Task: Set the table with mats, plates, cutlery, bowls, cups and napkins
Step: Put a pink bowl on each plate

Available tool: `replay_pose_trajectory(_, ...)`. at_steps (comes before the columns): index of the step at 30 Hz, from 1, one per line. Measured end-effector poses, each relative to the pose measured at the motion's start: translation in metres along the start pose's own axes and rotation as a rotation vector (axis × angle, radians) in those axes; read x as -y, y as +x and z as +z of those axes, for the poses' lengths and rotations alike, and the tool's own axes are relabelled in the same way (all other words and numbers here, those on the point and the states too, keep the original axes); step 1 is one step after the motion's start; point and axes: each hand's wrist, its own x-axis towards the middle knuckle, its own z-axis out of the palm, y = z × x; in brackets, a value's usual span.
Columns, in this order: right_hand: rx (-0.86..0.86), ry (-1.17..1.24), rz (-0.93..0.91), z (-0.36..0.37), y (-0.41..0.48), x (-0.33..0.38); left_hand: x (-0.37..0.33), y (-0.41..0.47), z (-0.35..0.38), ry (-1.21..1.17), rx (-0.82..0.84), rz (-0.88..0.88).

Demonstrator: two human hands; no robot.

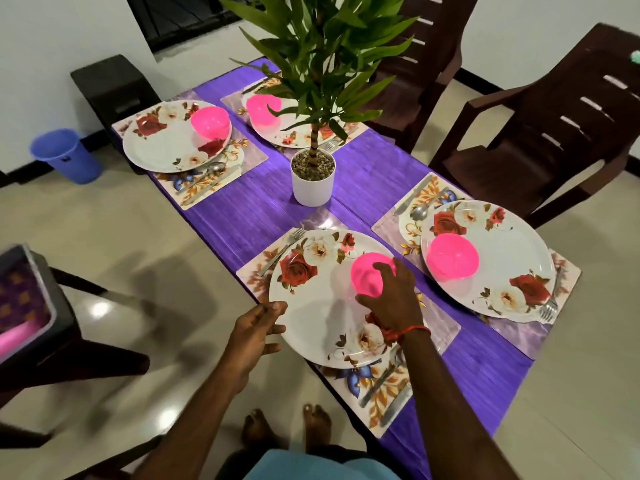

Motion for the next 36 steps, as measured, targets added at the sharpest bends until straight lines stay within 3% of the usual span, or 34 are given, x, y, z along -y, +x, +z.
replay_pose_trajectory(13, -0.028, -0.090, 0.005, -0.011, 0.013, -0.014, -0.008, 0.001, 0.004, 0.028, 0.010, 0.028)
replay_pose_trajectory(20, -0.137, -0.207, -0.145, -0.012, 0.003, 0.007, -0.010, -0.002, -0.001, 0.036, -0.081, 0.045)
replay_pose_trajectory(27, -0.011, -0.340, -0.183, -0.006, 0.026, 0.023, -0.016, -0.015, -0.020, 0.007, -0.177, 0.109)
replay_pose_trajectory(33, -0.002, -0.402, -0.172, -0.004, 0.024, 0.028, -0.009, -0.026, -0.045, 0.002, -0.246, 0.126)
replay_pose_trajectory(36, -0.024, -0.359, -0.353, 0.007, 0.019, 0.060, -0.005, -0.036, -0.067, -0.033, -0.307, 0.154)
